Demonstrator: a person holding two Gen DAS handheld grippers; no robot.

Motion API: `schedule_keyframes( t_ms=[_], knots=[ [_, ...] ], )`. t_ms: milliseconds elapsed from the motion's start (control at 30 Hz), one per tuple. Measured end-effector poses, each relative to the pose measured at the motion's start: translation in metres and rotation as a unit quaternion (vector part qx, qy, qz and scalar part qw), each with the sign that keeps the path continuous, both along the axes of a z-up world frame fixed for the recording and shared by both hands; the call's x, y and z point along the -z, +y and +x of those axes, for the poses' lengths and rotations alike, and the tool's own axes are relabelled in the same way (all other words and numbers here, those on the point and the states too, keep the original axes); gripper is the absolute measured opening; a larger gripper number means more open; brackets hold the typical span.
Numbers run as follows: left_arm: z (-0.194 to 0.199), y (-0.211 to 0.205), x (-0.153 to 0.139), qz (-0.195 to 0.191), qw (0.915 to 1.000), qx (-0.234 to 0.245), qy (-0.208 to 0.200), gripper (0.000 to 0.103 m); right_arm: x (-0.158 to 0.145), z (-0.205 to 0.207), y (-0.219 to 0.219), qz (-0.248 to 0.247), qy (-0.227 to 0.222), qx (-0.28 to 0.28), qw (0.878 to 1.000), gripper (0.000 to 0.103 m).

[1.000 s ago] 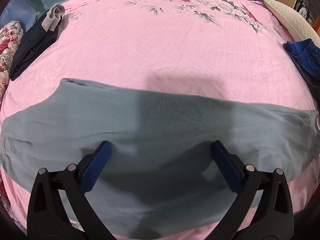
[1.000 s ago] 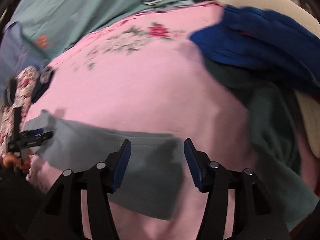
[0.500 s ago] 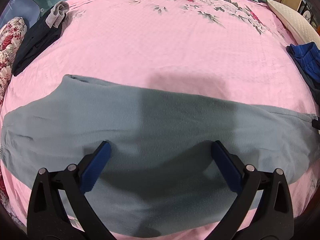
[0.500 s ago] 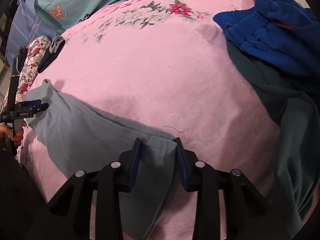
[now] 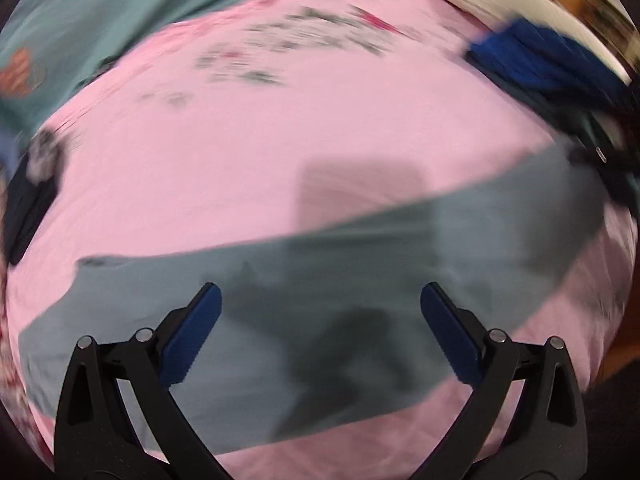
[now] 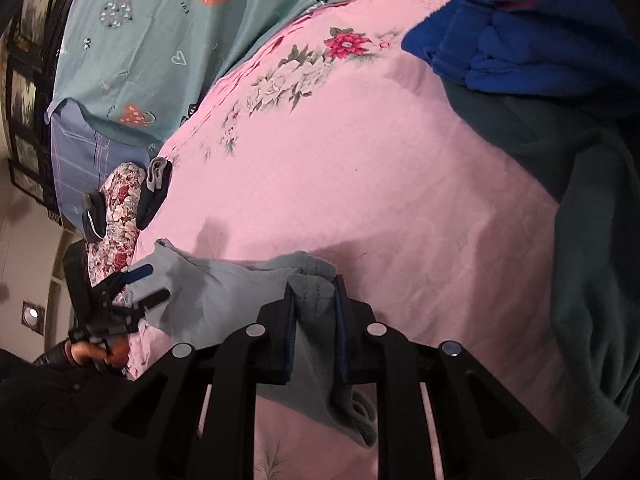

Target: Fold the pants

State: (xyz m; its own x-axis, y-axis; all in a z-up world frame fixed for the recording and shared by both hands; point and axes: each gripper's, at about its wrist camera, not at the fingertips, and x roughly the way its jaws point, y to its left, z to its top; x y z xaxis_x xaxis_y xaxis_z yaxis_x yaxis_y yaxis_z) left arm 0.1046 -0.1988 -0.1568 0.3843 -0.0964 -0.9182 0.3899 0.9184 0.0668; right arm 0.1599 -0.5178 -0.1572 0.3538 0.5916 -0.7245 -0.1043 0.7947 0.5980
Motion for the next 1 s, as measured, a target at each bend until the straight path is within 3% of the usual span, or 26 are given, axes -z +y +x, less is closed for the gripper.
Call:
schedule_keyframes(
  t_ms=[33, 67, 100, 167, 200, 333, 467, 633, 767, 867, 933, 1000],
  knots=[
    [-0.004, -0.016, 0.017, 0.028, 0.9989, 0.034, 0.015, 0.101, 0.004, 0.0, 0.002, -0.014, 0.008, 0.003, 1.0, 0.017],
    [-0.008, -0.021, 0.023, 0.038, 0.9985, 0.039, -0.003, 0.101, 0.008, 0.0, 0.002, -0.019, 0.016, 0.007, 1.0, 0.017],
    [-0.009, -0.021, 0.023, 0.032, 0.9987, 0.034, -0.017, 0.101, 0.01, -0.001, 0.003, -0.021, 0.022, 0.014, 0.999, 0.017],
    [-0.002, -0.014, 0.02, 0.012, 0.9995, 0.028, 0.005, 0.101, 0.008, -0.002, 0.004, -0.023, 0.023, 0.02, 0.999, 0.017],
    [0.0, -0.009, 0.017, 0.007, 0.9996, 0.026, 0.009, 0.101, 0.003, -0.004, 0.005, -0.022, 0.022, 0.023, 0.999, 0.017],
    [0.003, 0.028, -0.021, 0.009, 0.9988, 0.002, -0.048, 0.101, -0.02, -0.007, 0.012, 0.004, 0.034, 0.033, 0.999, 0.017],
    [0.008, 0.093, -0.05, 0.003, 0.9951, -0.052, -0.085, 0.101, -0.05, -0.006, 0.04, 0.085, 0.066, 0.039, 0.993, 0.017],
    [0.002, 0.188, -0.063, -0.019, 0.9853, -0.137, -0.101, 0.101, -0.072, 0.005, 0.144, 0.138, 0.086, -0.012, 0.987, 0.017],
    [-0.008, 0.246, -0.062, -0.031, 0.9787, -0.178, -0.096, 0.101, -0.056, 0.014, 0.255, 0.174, 0.108, -0.051, 0.977, 0.017],
    [-0.023, 0.275, -0.058, -0.031, 0.9769, -0.19, -0.093, 0.101, -0.023, 0.022, 0.334, 0.132, 0.12, -0.058, 0.982, 0.017],
    [-0.03, 0.292, -0.053, -0.034, 0.9763, -0.197, -0.084, 0.101, -0.004, 0.026, 0.362, 0.066, 0.135, -0.057, 0.987, 0.022],
    [-0.037, 0.305, -0.049, -0.036, 0.9757, -0.201, -0.078, 0.101, 0.004, 0.023, 0.368, 0.051, 0.16, -0.057, 0.984, 0.023]
  ],
)
